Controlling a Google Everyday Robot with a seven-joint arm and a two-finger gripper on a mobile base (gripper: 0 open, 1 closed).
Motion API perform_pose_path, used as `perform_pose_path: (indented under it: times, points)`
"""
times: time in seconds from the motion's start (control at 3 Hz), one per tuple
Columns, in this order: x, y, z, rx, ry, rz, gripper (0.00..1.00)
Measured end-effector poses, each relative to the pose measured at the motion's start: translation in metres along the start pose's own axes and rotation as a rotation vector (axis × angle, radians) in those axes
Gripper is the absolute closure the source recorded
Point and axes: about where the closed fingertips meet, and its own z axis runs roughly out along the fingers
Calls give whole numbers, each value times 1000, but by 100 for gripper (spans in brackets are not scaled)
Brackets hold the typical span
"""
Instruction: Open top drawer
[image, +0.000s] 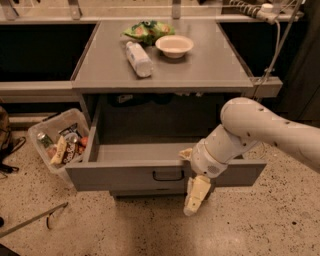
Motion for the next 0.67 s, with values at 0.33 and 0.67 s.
perform_pose_path:
  times: [0.33, 0.67]
  points:
    - [-4, 57, -31, 22, -9, 71, 0]
    - [-4, 57, -30, 21, -9, 70, 0]
